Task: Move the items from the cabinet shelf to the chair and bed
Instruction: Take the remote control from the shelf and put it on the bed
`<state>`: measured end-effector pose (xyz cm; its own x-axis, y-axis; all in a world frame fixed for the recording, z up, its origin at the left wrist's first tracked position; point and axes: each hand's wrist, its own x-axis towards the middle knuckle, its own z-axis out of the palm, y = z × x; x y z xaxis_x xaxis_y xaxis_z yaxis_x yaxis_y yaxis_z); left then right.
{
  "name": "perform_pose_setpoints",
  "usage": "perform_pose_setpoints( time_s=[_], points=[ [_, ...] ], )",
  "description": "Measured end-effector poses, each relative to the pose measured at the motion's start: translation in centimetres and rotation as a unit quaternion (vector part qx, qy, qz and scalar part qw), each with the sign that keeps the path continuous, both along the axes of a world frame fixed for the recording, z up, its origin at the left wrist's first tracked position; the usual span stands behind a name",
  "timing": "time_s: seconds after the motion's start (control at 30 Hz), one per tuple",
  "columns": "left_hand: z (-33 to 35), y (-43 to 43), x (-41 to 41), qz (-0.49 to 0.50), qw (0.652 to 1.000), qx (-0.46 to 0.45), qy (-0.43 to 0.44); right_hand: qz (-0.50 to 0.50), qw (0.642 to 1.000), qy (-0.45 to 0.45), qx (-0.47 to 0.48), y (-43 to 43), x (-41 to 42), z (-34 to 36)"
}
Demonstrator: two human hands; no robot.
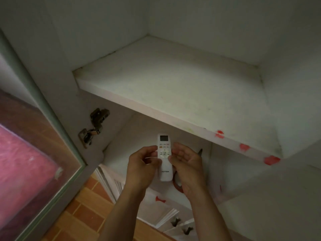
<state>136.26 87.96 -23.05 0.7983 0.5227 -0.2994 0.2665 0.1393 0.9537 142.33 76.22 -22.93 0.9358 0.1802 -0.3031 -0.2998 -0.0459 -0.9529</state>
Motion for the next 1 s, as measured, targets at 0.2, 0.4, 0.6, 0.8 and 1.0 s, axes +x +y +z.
perform_pose_setpoints(
  time_s=[0.2,0.4,0.6,0.8,1.0],
  points=[
    [2.2,-1.2,-3.0,0.073,0.996,0.039,-0.03,0.107,0.994,-0.023,0.002,-0.4,-0.8,1.5],
    [3.1,-4.3,-8.4,0.195,0.976,0.083,-0.042,0.246,0.967,-0.035,0.05,-1.5,-3.7,2.7],
    [4.1,-6.8,-13.2,0.288,0.95,0.105,-0.052,0.326,0.94,-0.033,0.095,-2.1,-7.3,3.5],
    [6.1,-8.5,-18.4,0.337,0.928,0.142,-0.075,0.389,0.907,-0.027,0.158,-1.9,-11.0,5.3],
    [7.6,-9.2,-25.5,0.414,0.889,0.169,-0.1,0.481,0.858,-0.019,0.181,0.1,-17.0,6.4]
  ],
)
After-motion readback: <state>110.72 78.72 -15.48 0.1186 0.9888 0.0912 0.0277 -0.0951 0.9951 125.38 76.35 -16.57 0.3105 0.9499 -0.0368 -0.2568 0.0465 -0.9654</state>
